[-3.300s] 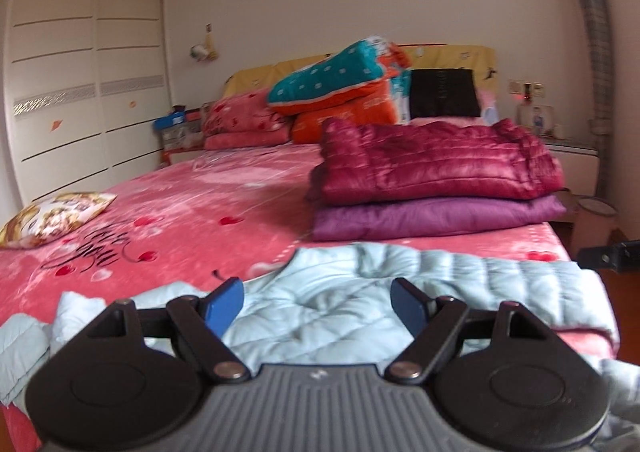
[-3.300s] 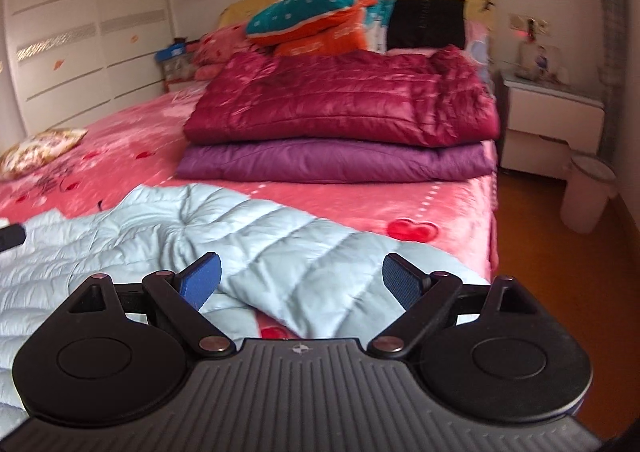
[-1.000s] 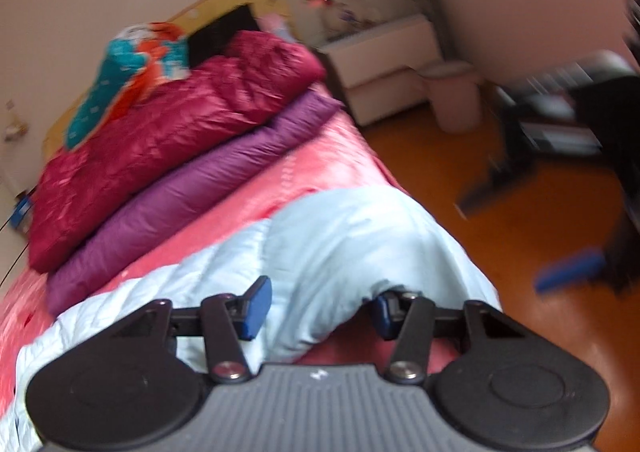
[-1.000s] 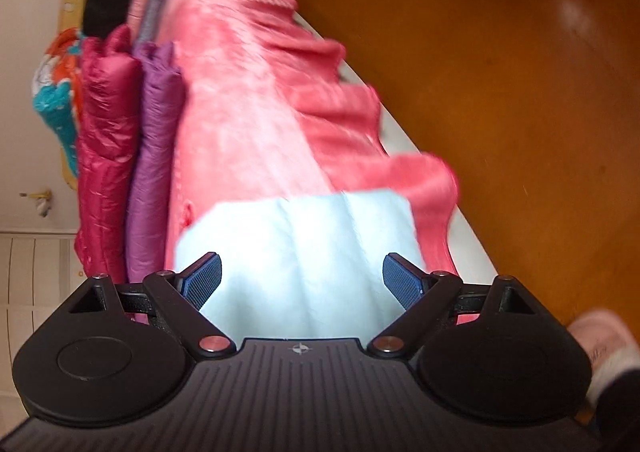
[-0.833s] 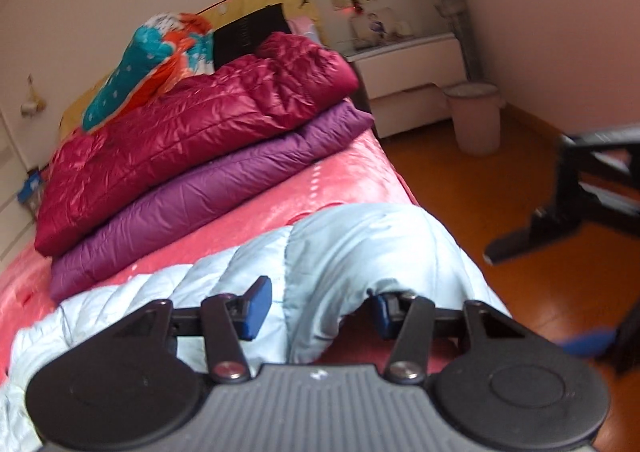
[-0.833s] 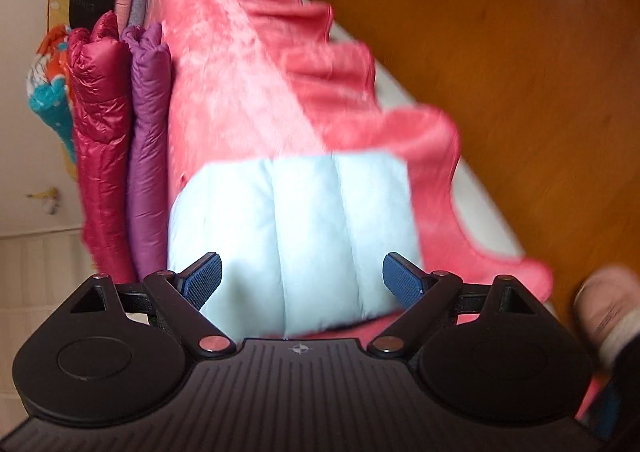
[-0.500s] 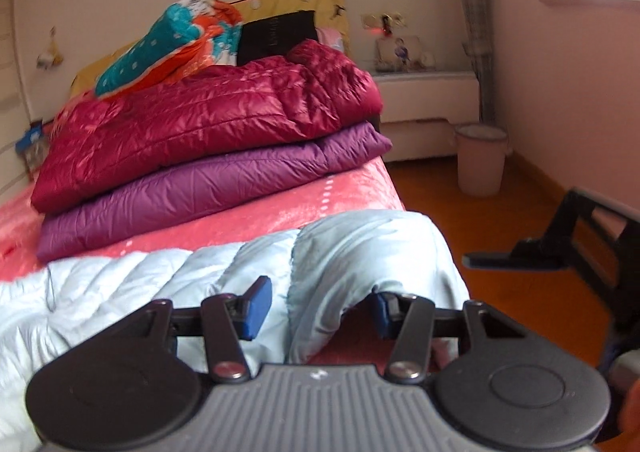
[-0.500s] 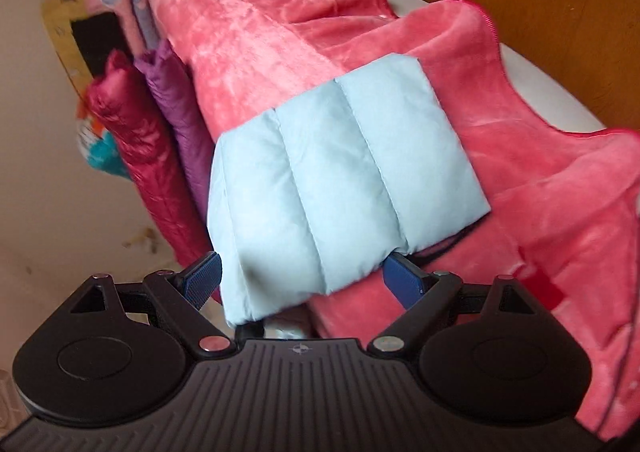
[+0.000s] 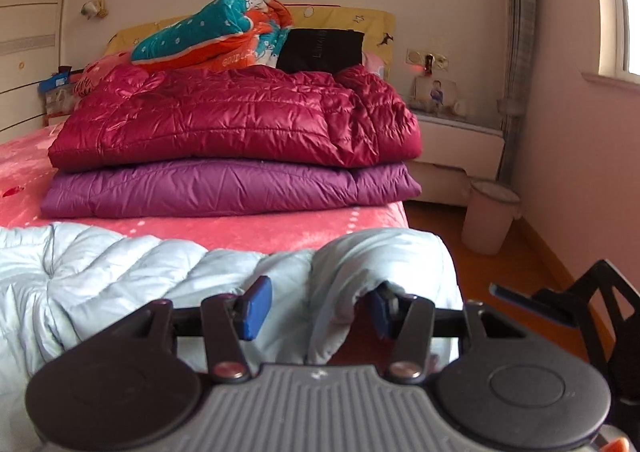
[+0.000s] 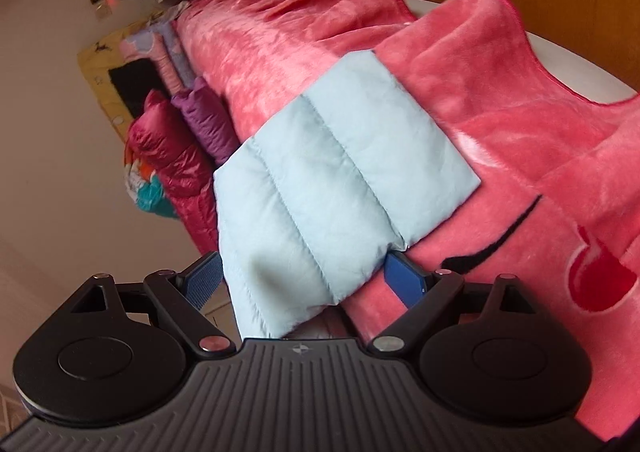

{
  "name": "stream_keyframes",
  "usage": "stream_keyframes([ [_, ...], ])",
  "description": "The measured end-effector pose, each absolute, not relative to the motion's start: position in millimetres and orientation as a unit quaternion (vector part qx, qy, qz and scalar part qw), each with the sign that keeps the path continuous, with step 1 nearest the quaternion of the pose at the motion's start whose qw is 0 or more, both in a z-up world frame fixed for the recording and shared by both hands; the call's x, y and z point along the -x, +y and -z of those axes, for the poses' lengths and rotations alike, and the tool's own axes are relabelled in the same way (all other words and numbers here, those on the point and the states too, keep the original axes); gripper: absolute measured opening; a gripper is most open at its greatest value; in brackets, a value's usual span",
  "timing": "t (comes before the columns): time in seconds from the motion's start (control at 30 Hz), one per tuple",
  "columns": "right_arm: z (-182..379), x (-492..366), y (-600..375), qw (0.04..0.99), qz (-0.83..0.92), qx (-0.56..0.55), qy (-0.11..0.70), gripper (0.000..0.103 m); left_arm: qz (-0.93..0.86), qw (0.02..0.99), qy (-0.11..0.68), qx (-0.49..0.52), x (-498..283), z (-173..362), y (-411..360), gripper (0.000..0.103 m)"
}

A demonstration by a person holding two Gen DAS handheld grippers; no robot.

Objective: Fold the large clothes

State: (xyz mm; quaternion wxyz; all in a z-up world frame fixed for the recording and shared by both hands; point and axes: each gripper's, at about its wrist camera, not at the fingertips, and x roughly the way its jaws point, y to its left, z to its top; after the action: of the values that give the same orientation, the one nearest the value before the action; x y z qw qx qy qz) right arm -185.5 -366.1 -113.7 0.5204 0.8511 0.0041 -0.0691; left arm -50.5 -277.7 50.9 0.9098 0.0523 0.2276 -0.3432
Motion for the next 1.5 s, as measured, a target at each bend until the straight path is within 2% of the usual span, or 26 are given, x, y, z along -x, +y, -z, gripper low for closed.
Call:
stream_keyframes([
  [0.17, 106, 177, -365, 0.533, 0.028, -0.845, -0.018, 0.103, 0.345, 0.909, 0.232, -0.028, 47, -51, -275, 0.051],
  [0.27, 104, 163, -364, 0.547, 0.010, -0.837, -0.004, 0.103, 0.346, 0.910, 0.229, -0.014, 46, -54, -272, 0.051],
  [0.33, 101, 158, -367, 0.564, 0.034, -0.825, 0.013, 0.103, 0.351, 0.908, 0.228, -0.011, 48, -56, -268, 0.051],
  [0.53, 103, 142, -380, 0.575, 0.052, -0.817, -0.006, 0.103, 0.360, 0.903, 0.236, -0.016, 57, -55, -254, 0.051],
  [0.6, 101, 137, -382, 0.583, 0.063, -0.810, -0.005, 0.094, 0.362, 0.900, 0.241, -0.027, 59, -52, -250, 0.051],
  [0.63, 102, 135, -383, 0.584, 0.069, -0.809, -0.008, 0.084, 0.363, 0.898, 0.246, -0.031, 60, -51, -247, 0.051],
  [0.67, 103, 134, -382, 0.584, 0.072, -0.808, -0.011, 0.069, 0.364, 0.896, 0.252, -0.033, 60, -51, -244, 0.051],
  [0.73, 102, 130, -385, 0.592, 0.079, -0.802, -0.003, 0.054, 0.365, 0.892, 0.264, -0.030, 61, -52, -234, 0.051],
  [0.8, 97, 131, -387, 0.610, 0.097, -0.786, 0.008, 0.052, 0.368, 0.889, 0.273, -0.021, 63, -56, -220, 0.051],
  [0.9, 83, 135, -394, 0.641, 0.119, -0.758, 0.004, 0.042, 0.367, 0.884, 0.289, 0.000, 65, -64, -192, 0.052],
  [0.97, 73, 135, -400, 0.669, 0.139, -0.730, 0.007, 0.038, 0.362, 0.884, 0.294, 0.014, 65, -69, -172, 0.058],
  [1.1, 47, 138, -413, 0.720, 0.182, -0.670, 0.010, 0.034, 0.354, 0.888, 0.291, 0.028, 58, -76, -129, 0.064],
  [1.27, 9, 137, -412, 0.794, 0.212, -0.568, 0.029, 0.028, 0.295, 0.910, 0.280, 0.081, 28, -74, -79, 0.066],
  [1.4, -12, 125, -398, 0.830, 0.212, -0.514, 0.047, 0.027, 0.268, 0.916, 0.280, 0.106, 3, -71, -51, 0.066],
  [1.5, -24, 117, -386, 0.847, 0.215, -0.483, 0.058, 0.027, 0.245, 0.921, 0.282, 0.113, -15, -66, -31, 0.072],
])
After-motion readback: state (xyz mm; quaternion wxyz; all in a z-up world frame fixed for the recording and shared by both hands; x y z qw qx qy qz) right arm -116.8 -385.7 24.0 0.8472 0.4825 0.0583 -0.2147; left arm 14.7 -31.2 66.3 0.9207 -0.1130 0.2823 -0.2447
